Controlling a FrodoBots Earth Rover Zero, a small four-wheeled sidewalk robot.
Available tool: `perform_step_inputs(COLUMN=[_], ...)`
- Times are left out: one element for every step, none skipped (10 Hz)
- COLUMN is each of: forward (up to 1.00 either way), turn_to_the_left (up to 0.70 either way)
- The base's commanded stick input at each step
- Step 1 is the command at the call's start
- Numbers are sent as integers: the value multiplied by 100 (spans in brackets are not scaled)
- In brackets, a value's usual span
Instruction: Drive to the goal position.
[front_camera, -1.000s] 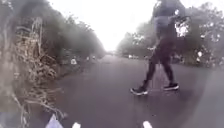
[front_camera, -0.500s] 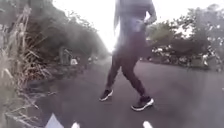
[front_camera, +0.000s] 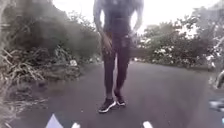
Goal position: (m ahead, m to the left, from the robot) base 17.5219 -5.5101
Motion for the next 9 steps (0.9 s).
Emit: perform_step_inputs(forward=[0, 0, 0, 0, 0, 0, 0, 0, 0], turn_to_the_left=[0, 0, 0, 0, 0, 0, 0, -70, -70])
